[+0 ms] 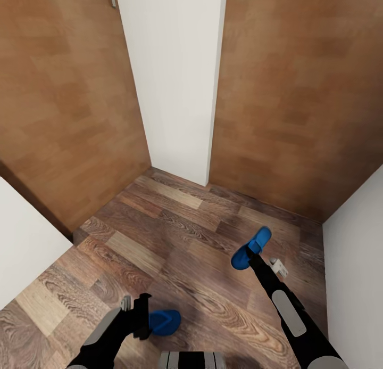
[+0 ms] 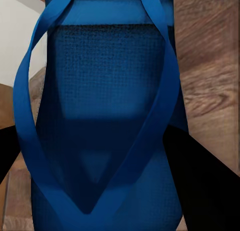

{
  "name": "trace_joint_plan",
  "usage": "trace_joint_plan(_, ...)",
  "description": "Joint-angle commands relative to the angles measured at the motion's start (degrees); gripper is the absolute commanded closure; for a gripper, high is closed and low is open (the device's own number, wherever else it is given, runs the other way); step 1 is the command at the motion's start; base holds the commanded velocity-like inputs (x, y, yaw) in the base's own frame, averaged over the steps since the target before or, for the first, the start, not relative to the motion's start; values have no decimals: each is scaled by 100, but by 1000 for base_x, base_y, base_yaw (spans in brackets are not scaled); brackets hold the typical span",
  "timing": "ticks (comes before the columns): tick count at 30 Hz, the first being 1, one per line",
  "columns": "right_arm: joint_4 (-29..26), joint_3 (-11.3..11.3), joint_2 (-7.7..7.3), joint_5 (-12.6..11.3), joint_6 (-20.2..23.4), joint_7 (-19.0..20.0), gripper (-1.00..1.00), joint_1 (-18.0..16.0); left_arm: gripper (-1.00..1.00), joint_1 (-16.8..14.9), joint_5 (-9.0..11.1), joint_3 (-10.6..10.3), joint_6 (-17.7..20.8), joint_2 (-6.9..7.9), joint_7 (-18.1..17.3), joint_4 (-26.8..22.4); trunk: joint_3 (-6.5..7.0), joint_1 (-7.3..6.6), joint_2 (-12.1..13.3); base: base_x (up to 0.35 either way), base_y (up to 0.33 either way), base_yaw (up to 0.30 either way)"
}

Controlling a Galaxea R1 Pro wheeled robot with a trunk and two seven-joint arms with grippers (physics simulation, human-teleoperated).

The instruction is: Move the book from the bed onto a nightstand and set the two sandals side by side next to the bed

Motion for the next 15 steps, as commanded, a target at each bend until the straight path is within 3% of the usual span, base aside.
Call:
trace_joint_plan(1, -3, 1, -2, -64, 20, 10, 100, -1, -100, 0, 5, -1, 7, 3, 26, -66, -27, 1, -3, 0, 0, 0)
trace_joint_plan(15, -4, 1, -2, -64, 20, 10, 100, -1, -100, -35, 3, -1, 8, 41, -83, -498, -337, 37, -22, 0, 0, 0)
